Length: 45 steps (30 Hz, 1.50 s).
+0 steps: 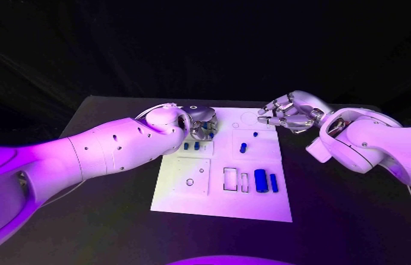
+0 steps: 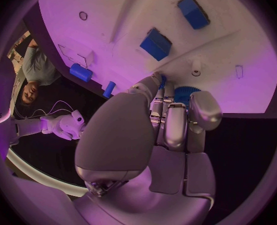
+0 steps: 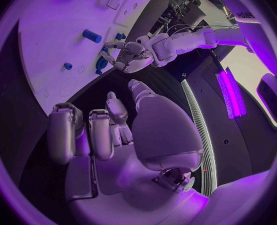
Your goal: Assemble the parts on the task board
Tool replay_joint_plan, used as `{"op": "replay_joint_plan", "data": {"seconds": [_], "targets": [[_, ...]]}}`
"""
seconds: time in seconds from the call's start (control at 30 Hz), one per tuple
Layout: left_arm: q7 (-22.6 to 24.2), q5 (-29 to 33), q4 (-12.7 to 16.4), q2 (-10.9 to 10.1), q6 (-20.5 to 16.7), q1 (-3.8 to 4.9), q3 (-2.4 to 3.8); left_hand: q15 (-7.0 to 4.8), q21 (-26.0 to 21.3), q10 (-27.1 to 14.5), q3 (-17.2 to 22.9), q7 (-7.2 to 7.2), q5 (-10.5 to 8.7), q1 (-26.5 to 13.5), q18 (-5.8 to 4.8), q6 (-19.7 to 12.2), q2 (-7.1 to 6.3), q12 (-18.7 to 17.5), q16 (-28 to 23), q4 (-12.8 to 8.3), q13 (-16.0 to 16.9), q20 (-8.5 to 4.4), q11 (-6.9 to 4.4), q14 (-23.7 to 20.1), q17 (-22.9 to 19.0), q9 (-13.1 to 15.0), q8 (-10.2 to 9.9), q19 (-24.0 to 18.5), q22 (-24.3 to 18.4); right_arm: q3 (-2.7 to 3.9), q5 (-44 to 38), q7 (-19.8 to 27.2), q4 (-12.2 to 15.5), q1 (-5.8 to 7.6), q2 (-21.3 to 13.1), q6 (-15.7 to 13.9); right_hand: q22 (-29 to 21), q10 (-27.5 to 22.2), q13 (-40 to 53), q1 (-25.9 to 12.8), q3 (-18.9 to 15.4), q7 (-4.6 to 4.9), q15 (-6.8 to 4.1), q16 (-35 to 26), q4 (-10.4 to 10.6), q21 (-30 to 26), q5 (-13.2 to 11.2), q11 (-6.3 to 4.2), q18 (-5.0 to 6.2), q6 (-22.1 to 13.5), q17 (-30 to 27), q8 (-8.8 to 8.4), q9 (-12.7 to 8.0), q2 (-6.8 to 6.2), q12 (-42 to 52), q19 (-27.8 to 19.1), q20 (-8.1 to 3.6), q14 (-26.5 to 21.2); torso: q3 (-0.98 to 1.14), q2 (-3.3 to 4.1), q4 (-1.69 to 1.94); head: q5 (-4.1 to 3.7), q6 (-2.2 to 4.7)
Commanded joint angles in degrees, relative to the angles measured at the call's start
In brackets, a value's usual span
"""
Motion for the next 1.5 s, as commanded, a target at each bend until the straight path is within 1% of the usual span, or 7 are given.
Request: {"op": "replay_joint_plan", "data": {"seconds": [0.03, 0.27, 0.33, 0.43, 0.9, 1.3, 1.5], "targets": [[0.13, -0.1, -0.27, 0.18, 1.69, -0.12, 0.02, -0.42, 0.31, 0.31, 0.41, -0.07, 0.14, -0.71, -1.2, 0.53, -0.16, -0.26, 0.28, -0.13, -0.09, -0.11, -0.03, 1.28, -0.08, -0.11, -0.29, 0.38, 0.13, 0.02, -0.01, 0.39, 0.09, -0.03, 0.01, 0.21, 2.94, -0.25, 0.05, 0.14, 0.38, -0.27, -0.32, -0.06, -0.03, -0.23, 0.34, 0.01, 0.81, -0.17, 6.52, 0.36, -0.08, 0.41, 0.05, 0.08, -0.35, 3.61, 0.0, -0.03, 0.04, -0.04, -0.07], [0.23, 0.11, -0.63, 0.37, 1.95, -0.26, 0.02, -0.41, 0.46, 0.69, 1.22, -0.03, 0.17, -0.92, -1.22, 0.94, -0.12, -0.9, 0.36, -0.37, -0.37, -0.09, 0.02, 1.24, -0.24, -0.32, -0.6, 0.32, 0.28, 0.02, -0.01, 0.42, 0.08, -0.03, 0.07, 0.21, 2.95, -0.18, 0.1, 0.15, 0.39, -0.29, -0.32, -0.03, -0.03, -0.23, 0.38, 0.0, 0.81, -0.06, 6.57, 0.44, -0.07, 0.42, 0.11, 0.09, -0.35, 3.62, -0.02, -0.02, 0.04, -0.08, -0.07], [0.38, 0.26, -0.68, 0.42, 1.99, -0.3, 0.02, -0.59, 0.64, 1.66, 2.76, 0.07, 6.64, -0.96, -1.28, 1.6, -0.24, -1.5, 0.44, -0.71, -0.6, -0.14, 0.17, 1.18, -0.38, -0.51, -0.85, 0.26, 0.45, 0.02, -0.01, 0.43, 0.08, -0.03, 0.08, 0.21, 2.95, -0.18, 0.1, 0.15, 0.39, -0.29, -0.32, -0.03, -0.03, -0.23, 0.38, 0.0, 0.81, -0.06, 6.57, 0.44, -0.07, 0.42, 0.11, 0.09, -0.35, 3.62, 0.01, -0.01, 0.0, 0.1, -0.07], [0.68, 0.49, -0.7, 0.46, 1.58, -0.33, 0.02, -0.69, 1.15, 3.47, 4.08, -0.09, 8.14, -0.87, -1.31, 2.82, -0.15, -1.69, 0.54, -1.34, -0.51, -0.28, -0.32, 1.15, -0.51, -0.46, -0.79, 0.35, 1.1, 0.02, -0.01, 0.42, 0.07, -0.03, 0.11, 0.22, 2.95, -0.18, 0.1, 0.15, 0.39, -0.29, -0.32, -0.03, -0.03, -0.23, 0.38, 0.0, 0.81, -0.06, 6.57, 0.44, -0.07, 0.42, 0.11, 0.09, -0.35, 3.62, 0.01, 0.0, 0.0, 0.12, -0.13], [1.42, 3.52, 0.53, -0.91, -0.98, -0.36, 0.29, -1.18, 2.21, 8.42, 8.25, -0.36, 8.14, -2.43, -1.48, 6.22, -0.7, -5.49, 0.81, -3.62, -0.35, -0.87, -0.89, 1.04, -1.03, -0.1, -1.34, 0.39, 2.31, 0.02, -0.02, 0.46, -0.02, -0.03, 0.17, 0.2, 3.05, -0.03, 0.24, 0.14, 0.39, -0.3, -0.33, -0.02, -0.03, -0.13, 0.41, -0.01, 0.78, 0.02, 6.59, 0.5, -0.06, 0.42, 0.26, 0.15, -0.36, 3.64, -0.02, -0.04, 0.04, 0.03, 0.1], [0.16, 6.03, 5.47, -5.46, -1.62, -0.08, 2.73, -1.11, 2.49, 9.12, 8.3, -0.2, 8.04, -3.63, -1.53, 6.63, -1.28, -6.65, 0.91, -3.94, -0.21, -0.84, -0.87, 1.03, -1.16, -0.07, -1.76, 0.44, 2.67, 0.02, -0.02, 0.41, -0.29, -0.03, -0.08, 0.1, 3.05, -0.03, 0.24, 0.14, 0.39, -0.3, -0.33, -0.02, -0.03, -0.13, 0.41, -0.01, 0.78, 0.02, 6.59, 0.5, -0.06, 0.42, 0.26, 0.15, -0.36, 3.64, -0.03, -0.1, 0.14, 0.14, 0.59], [-0.69, 7.41, 7.75, -8.55, -0.99, 0.28, 3.33, -1.12, 2.57, 9.54, 8.0, -0.31, 8.01, -4.5, -1.55, 6.94, -1.56, -7.23, 0.99, -3.86, -0.09, -0.82, -0.9, 1.03, -1.19, -0.02, -1.94, 0.44, 2.76, 0.02, -0.02, 0.37, -0.29, -0.03, -0.2, 0.1, 3.05, -0.03, 0.24, 0.14, 0.39, -0.3, -0.33, -0.02, -0.03, -0.13, 0.41, -0.01, 0.78, 0.02, 6.59, 0.5, -0.06, 0.42, 0.26, 0.15, -0.36, 3.64, 0.01, -0.08, 0.07, 0.4, 0.66]]}}
